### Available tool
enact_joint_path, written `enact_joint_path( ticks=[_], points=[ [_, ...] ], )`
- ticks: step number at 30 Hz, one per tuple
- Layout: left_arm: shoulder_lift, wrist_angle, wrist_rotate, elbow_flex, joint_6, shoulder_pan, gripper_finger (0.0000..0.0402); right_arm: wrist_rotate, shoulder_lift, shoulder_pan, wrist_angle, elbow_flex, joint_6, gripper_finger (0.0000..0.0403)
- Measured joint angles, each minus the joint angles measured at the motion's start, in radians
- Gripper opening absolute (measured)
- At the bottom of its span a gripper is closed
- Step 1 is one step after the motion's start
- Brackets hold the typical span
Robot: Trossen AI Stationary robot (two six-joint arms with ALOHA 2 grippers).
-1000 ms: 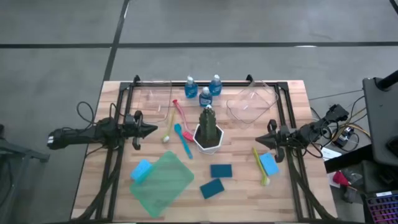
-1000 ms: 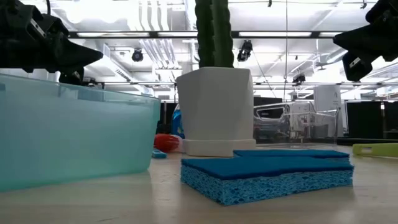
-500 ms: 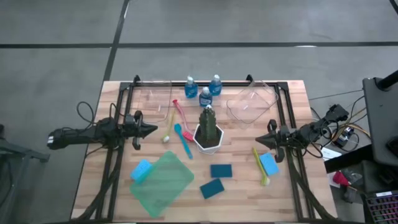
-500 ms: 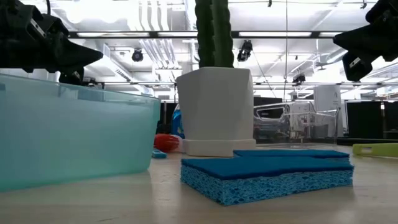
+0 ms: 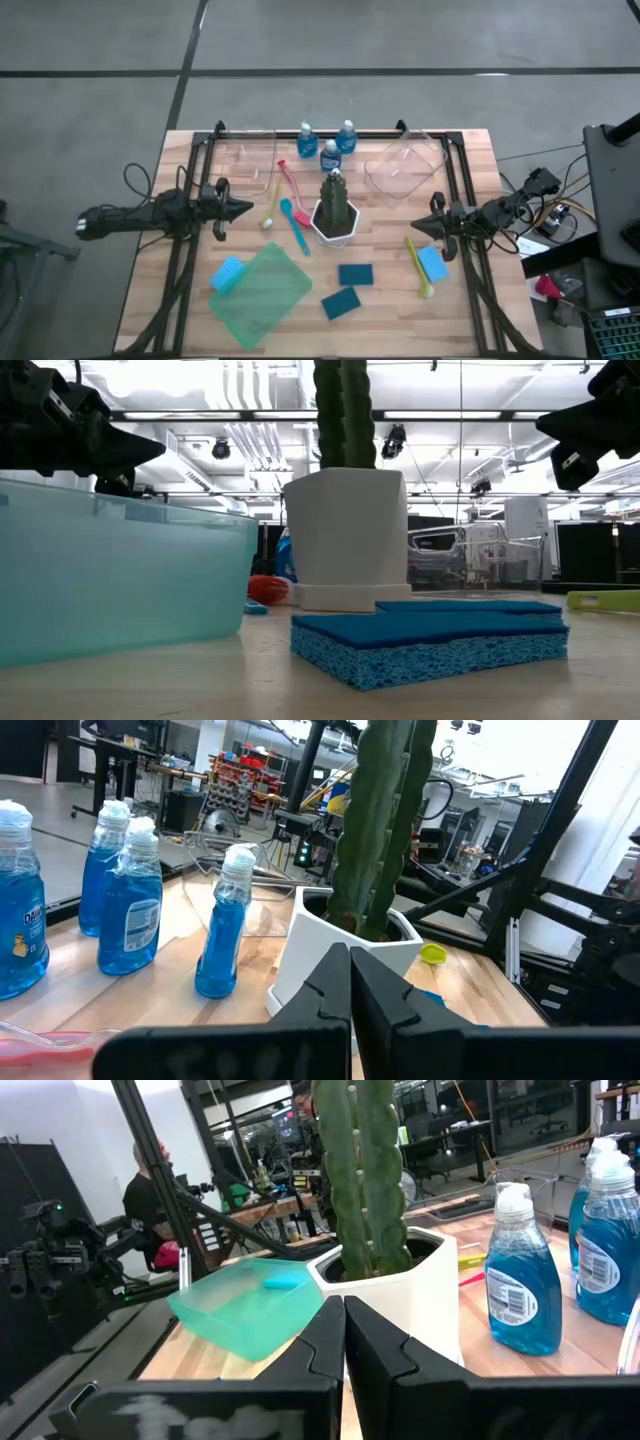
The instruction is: Pick & Place Kitchen Sink Supplies
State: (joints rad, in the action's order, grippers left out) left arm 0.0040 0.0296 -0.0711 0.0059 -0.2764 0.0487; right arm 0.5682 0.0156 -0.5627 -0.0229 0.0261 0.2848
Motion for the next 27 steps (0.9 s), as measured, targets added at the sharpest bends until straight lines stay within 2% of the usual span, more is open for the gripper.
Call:
enact_joint_path(
  ticks=[9,13,18,24,27],
  points=[
    [0.000,0.000,0.000,0.000,0.000,0.000,0.0000,0.000,0.000,0.000,0.000,0.000,0.023,0.0009],
    [0.000,0.000,0.000,0.000,0.000,0.000,0.0000,0.011,0.000,0.001,-0.015,0.000,0.243,0.0009],
    [0.000,0.000,0.000,0.000,0.000,0.000,0.0000,0.006,0.000,0.001,-0.016,0.002,0.603,0.0009],
    [0.000,0.000,0.000,0.000,0.000,0.000,0.0000,0.016,-0.001,0.001,-0.018,0.025,0.715,0.0009],
    [0.000,0.000,0.000,0.000,0.000,0.000,0.0000,0.116,-0.002,0.001,-0.013,0.045,0.740,0.0009]
  ],
)
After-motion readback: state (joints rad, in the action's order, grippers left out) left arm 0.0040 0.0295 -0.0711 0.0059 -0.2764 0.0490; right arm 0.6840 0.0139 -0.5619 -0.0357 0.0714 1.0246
